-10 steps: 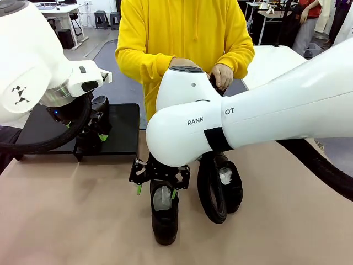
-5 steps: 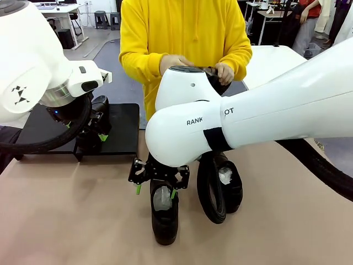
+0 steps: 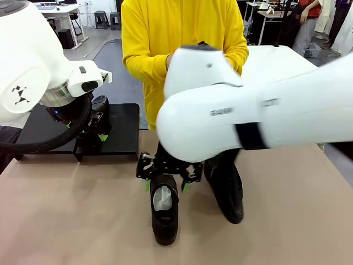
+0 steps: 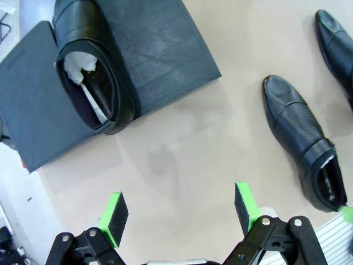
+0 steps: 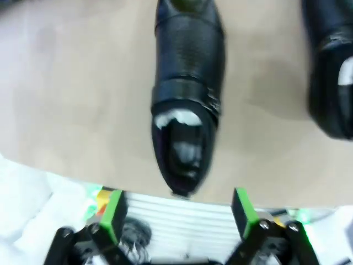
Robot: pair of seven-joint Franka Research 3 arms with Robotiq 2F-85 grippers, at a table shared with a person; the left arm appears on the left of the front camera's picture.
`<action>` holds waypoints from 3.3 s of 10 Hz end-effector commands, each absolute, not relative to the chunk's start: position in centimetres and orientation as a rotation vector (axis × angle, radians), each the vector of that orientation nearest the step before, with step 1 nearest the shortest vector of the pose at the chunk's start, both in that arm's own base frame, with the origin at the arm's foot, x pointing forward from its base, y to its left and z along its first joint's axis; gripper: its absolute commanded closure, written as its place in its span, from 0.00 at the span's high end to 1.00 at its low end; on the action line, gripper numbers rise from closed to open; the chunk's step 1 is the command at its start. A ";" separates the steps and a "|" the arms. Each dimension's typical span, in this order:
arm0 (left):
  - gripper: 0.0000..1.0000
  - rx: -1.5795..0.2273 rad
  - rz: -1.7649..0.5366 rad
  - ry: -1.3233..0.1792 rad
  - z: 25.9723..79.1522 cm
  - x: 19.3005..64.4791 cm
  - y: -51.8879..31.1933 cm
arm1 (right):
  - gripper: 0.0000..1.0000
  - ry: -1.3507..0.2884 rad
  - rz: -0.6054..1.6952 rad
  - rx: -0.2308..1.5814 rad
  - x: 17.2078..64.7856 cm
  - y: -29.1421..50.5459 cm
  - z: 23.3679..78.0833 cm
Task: Organize the shoes by placing them on the stand.
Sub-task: Place the Shoe from the middle of the table onto the Shoes Stand.
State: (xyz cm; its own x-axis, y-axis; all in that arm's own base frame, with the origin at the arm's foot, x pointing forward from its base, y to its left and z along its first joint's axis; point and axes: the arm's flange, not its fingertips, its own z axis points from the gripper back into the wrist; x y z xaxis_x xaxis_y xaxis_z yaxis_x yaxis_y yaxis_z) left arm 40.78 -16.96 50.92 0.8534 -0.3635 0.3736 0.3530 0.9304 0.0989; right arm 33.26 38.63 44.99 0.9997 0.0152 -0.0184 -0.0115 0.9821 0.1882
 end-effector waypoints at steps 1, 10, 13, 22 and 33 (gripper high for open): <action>1.00 0.033 -0.364 -0.405 50.9 40.6 -17.0 | 1.00 -0.013 -0.030 0.214 31.1 31.7 47.2; 1.00 -0.165 -0.242 -0.148 48.1 36.2 -23.1 | 1.00 -0.055 -0.726 0.267 30.5 11.2 47.6; 1.00 -0.246 -0.185 -0.081 46.0 34.6 -26.5 | 1.00 -0.096 -0.763 0.114 31.7 13.1 47.3; 1.00 -0.082 0.102 -0.050 34.4 35.5 -31.1 | 1.00 -0.125 -0.842 0.044 30.8 7.5 48.8; 0.00 -0.135 -0.031 -0.080 35.0 34.3 -32.8 | 1.00 -0.125 -0.842 0.044 30.8 7.5 48.8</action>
State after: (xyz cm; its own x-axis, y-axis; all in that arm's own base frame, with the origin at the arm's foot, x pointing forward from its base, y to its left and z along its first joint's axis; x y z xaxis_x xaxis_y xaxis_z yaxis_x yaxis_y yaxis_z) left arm 34.32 -33.03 34.74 0.9983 0.0071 0.0583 -0.0007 0.9940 -0.1096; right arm 30.61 7.34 48.80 0.6584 -0.7480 0.0834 0.7436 0.6636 0.0818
